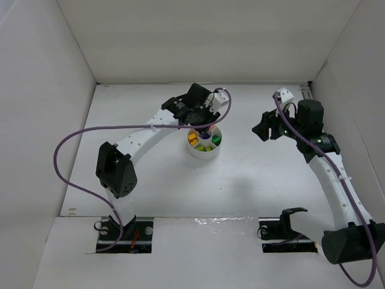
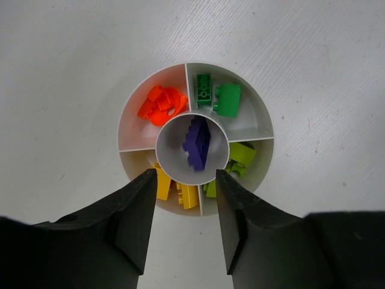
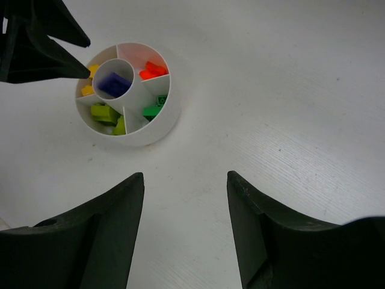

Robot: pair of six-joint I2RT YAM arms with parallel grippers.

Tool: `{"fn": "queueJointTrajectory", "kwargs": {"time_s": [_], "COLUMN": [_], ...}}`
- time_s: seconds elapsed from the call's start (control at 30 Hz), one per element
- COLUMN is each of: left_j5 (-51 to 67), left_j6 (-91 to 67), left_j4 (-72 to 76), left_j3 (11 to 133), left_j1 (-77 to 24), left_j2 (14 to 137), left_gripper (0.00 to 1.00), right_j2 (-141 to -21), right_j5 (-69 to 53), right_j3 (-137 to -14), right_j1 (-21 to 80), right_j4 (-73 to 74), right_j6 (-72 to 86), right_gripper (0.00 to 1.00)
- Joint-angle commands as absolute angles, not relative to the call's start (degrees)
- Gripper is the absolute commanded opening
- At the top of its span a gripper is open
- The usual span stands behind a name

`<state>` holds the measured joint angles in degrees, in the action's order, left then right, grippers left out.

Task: Sort the legos into containers by color

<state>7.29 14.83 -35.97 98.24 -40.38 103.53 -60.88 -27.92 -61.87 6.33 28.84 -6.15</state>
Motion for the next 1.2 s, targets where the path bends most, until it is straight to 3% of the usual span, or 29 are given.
{"fn": "queueJointTrajectory", "kwargs": {"time_s": [0.0,0.03,0.2,0.33,0.5,0.57,0.6,0.63,0.83,0.93,1.03,1.17], "left_j5": [6.9,6.9,6.2,10.4,9.8,9.2,9.2,10.9,24.2,24.2,21.2,19.2], "left_j6": [15.0,15.0,14.5,12.6,7.2,5.5,4.8,4.8,3.8,6.1,8.2,9.9], "left_j4": [-36.2,-36.2,-36.2,-30.8,-26.7,-26.1,-26.1,-26.1,-23.9,-23.9,-22.6,-19.8], "left_j3": [101.1,101.1,101.6,97.8,94.8,91.6,90.3,88.8,74.5,69.2,62.8,54.9], "left_j1": [-40.6,-40.6,-40.6,-39.6,-35.8,-33.5,-30.8,-28.8,-7.9,-2.7,1.1,2.2], "left_j2": [103.4,103.4,104.0,98.5,90.7,89.0,87.2,86.1,76.5,73.4,70.7,65.2], "left_gripper": [0.41,0.45,0.47,0.48,0.58,0.67,0.92,1.0,1.0,1.0,1.0,1.0], "right_j2": [-60.1,-60.1,-60.6,-60.6,-61.3,-61.3,-61.3,-61.3,-61.3,-61.8,-62.3,-62.8], "right_j5": [-29.1,-29.1,-29.1,-29.7,-30.3,-30.8,-30.8,-30.8,-28.0,-27.2,-26.6,-26.1], "right_j3": [-62.3,-62.3,-62.3,-62.3,-60.9,-59.6,-59.0,-59.0,-55.4,-53.6,-52.2,-51.1], "right_j1": [5.9,5.9,5.9,5.9,5.9,5.4,5.4,5.4,1.1,-1.5,-3.9,-4.6], "right_j4": [25.5,25.5,25.5,24.8,23.7,22.9,22.9,22.9,24.4,23.8,22.3,22.3], "right_j6": [-5.6,-5.6,-5.6,-5.6,-4.8,-4.1,-4.1,-4.1,-7.4,-7.9,-7.9,-8.4], "right_gripper": [0.62,0.62,0.62,0.62,0.62,0.62,0.62,0.62,0.67,0.78,0.82,0.99]}}
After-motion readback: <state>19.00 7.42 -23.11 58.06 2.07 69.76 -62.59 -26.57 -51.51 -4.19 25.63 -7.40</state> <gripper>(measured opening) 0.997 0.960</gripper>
